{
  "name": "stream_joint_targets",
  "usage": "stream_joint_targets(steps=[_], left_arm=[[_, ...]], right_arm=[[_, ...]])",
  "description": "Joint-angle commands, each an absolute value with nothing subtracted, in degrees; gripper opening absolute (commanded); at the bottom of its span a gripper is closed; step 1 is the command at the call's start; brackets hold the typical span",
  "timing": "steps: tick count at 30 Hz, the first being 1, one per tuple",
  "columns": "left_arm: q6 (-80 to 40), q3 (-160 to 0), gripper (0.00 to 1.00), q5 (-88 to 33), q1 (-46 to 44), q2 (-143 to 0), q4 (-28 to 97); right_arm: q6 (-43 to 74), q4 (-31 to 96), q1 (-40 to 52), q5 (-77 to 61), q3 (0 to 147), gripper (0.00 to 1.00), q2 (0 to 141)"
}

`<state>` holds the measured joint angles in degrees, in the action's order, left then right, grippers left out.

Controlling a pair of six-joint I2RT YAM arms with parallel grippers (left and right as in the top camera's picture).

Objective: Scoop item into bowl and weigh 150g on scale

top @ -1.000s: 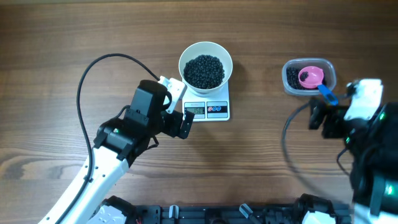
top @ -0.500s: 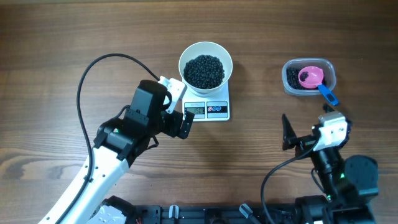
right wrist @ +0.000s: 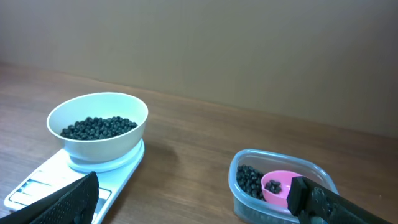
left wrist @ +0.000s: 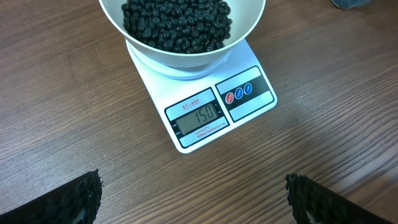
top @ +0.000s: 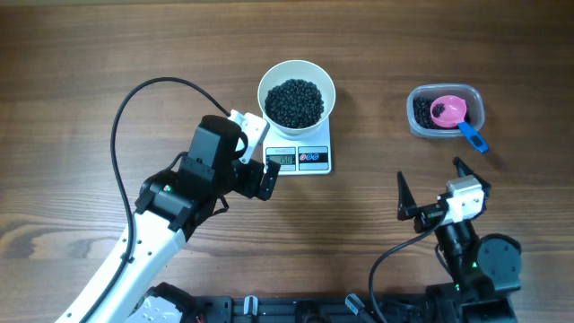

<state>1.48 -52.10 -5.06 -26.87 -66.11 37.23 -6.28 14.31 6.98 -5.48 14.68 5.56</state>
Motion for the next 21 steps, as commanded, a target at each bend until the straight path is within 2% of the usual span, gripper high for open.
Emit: stream_joint_targets(steps=[1,21], left_arm=[[2.6,-52.2,1.0,-5.7,-26.9,-65.6,37.1],[2.6,-52.2,1.0,-5.7,-26.9,-65.6,37.1]], right_arm=[[-6.0,13.6,6.3,-4.9,12.0,1.0,1.9],[-6.1,9.0,-2.5,-6.2,7.0,1.0,0.2]])
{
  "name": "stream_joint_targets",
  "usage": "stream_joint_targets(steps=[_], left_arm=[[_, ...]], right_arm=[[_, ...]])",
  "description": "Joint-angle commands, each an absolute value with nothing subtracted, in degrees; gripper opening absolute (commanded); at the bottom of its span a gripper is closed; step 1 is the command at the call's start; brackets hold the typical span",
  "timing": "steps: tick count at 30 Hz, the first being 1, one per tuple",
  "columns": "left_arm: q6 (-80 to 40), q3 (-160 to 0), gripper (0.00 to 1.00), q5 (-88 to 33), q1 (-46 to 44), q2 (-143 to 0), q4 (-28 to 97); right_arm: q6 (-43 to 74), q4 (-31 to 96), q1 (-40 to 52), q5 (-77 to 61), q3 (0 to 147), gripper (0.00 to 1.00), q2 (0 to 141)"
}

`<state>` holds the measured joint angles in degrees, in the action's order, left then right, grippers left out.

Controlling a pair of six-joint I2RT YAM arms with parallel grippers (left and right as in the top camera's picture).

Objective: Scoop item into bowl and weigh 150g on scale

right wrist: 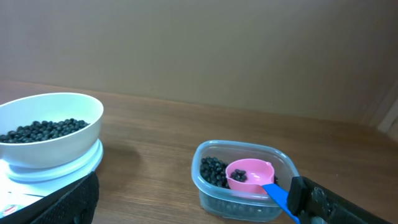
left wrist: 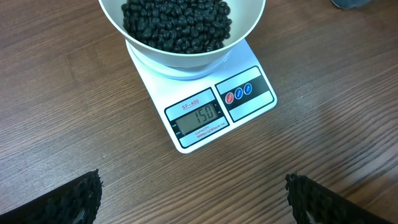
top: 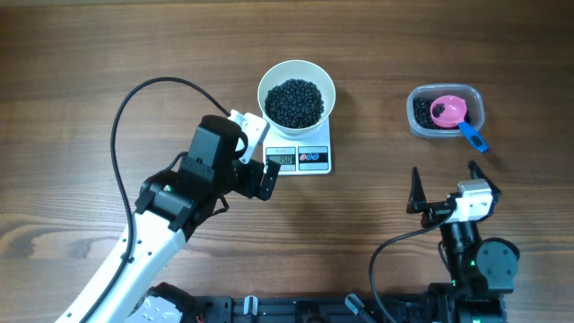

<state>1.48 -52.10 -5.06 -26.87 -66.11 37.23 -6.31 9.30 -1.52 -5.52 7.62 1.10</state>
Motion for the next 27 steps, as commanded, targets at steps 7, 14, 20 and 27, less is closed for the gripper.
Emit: stream_joint_targets(steps=[7,14,20,27], left_arm=[[2.6,-52.2,1.0,-5.7,-26.9,-65.6,37.1],[2.6,-52.2,1.0,-5.7,-26.9,-65.6,37.1],[2.6,-52.2,1.0,-5.7,-26.9,-65.6,37.1],[2.6,-52.2,1.0,-5.7,-26.9,-65.6,37.1]], right_arm=[[-6.0,-2.2,-3.1,-6.2,0.3,1.0,0.2],[-6.0,-0.3,-4.2,-6.4,0.3,1.0,0.2],[-6.0,0.0,-6.6,-5.0,0.3,1.0,0.2],[-6.0,0.0,-7.1,-5.1,0.3,1.0,0.2]])
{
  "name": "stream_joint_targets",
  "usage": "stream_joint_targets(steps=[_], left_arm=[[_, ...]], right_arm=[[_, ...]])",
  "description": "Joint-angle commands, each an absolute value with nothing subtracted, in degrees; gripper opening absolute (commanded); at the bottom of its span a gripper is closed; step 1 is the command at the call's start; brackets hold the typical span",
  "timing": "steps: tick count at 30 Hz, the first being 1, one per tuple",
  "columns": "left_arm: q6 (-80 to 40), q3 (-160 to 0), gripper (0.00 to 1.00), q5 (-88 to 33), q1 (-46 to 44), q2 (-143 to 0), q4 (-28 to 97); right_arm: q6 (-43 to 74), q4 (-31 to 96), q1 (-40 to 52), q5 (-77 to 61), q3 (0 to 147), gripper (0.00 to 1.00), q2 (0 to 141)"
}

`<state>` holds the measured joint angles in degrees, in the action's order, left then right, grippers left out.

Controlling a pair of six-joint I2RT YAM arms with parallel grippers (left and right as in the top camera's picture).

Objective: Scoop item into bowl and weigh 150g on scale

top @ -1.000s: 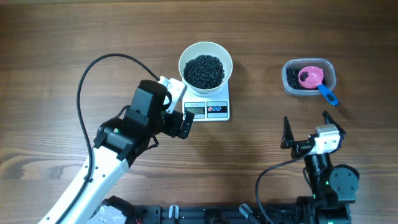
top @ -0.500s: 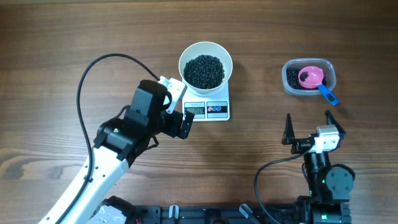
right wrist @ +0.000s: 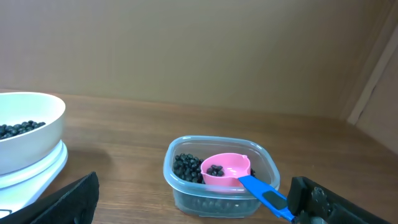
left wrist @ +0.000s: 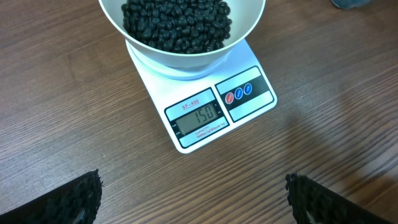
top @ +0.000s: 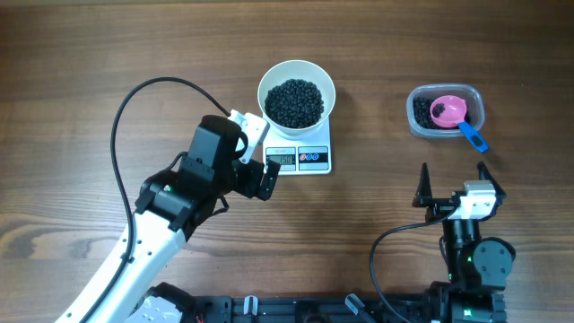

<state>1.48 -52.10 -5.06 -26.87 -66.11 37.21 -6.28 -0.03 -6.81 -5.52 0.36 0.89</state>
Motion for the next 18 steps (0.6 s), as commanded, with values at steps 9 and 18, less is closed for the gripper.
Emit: stream_joint_targets(steps=[9,18], left_arm=[[2.6,-52.2,1.0,-5.7,-26.9,-65.6,37.1],[2.6,-52.2,1.0,-5.7,-26.9,-65.6,37.1]], right_arm=[[-1.4,-0.1,-7.0,-5.7,0.3,1.0,0.2],[-1.3,-0.2,-4.1,-5.8,0.3,1.0,0.2]])
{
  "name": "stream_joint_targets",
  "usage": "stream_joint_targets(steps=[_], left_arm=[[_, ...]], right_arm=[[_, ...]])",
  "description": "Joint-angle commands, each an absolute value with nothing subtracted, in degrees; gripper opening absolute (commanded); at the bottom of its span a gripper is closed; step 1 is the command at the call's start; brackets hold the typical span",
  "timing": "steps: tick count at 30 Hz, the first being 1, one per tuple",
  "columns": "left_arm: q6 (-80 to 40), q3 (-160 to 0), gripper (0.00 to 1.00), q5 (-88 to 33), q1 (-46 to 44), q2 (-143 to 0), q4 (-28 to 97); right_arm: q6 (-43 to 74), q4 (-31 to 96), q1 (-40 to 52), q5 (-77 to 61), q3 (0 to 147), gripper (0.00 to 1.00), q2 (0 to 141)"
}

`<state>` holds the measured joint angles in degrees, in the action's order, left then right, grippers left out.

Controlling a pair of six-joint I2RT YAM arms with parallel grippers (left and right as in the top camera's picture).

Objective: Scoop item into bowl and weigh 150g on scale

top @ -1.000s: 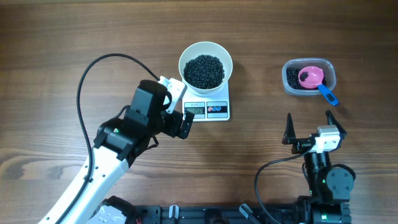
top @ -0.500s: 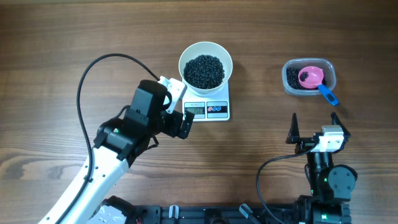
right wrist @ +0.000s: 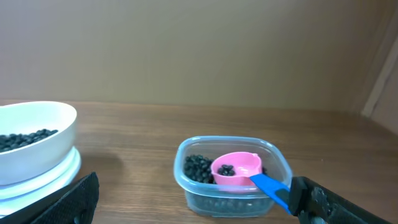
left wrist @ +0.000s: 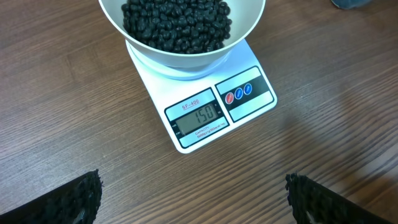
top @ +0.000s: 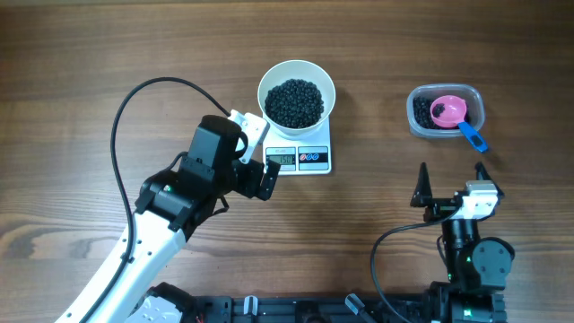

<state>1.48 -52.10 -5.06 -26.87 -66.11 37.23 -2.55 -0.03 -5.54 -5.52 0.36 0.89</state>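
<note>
A white bowl (top: 297, 92) full of black beans stands on the white scale (top: 309, 160), whose display (left wrist: 201, 115) reads 150. At the far right a clear tub (top: 422, 121) holds more beans, with a pink scoop (top: 448, 110) on a blue handle resting in it. My left gripper (left wrist: 193, 202) hangs open just in front of the scale, holding nothing. My right gripper (right wrist: 196, 199) is open and empty too, near the table's front edge, facing the tub (right wrist: 233, 186) from a distance.
The left arm's black cable (top: 126, 117) loops over the table to the left of the scale. The right arm's base (top: 475, 260) sits at the front right edge. A plain wall (right wrist: 186, 50) stands behind the table.
My right gripper has turned slightly to the left, so the bowl shows more in its view. The left gripper, bowl, scale reading and scoop are unchanged.
My right gripper was open in front of the tub, angled toward the scale. It then stood further back and turned toward the tub, and now points slightly left again. The scoop stayed in the tub, the left arm stayed still, and the scale read 150 throughout.
</note>
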Motion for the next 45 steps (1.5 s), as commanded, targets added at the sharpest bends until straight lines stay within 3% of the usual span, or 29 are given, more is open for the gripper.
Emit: stream_joint_targets(steps=[1,45], left_arm=[[2.6,-52.2,1.0,-5.7,-26.9,-65.6,37.1],[2.6,-52.2,1.0,-5.7,-26.9,-65.6,37.1]], right_arm=[[-1.4,-0.2,-3.7,-5.8,0.3,1.0,0.2],[-1.4,-0.2,-3.7,-5.8,0.3,1.0,0.2]])
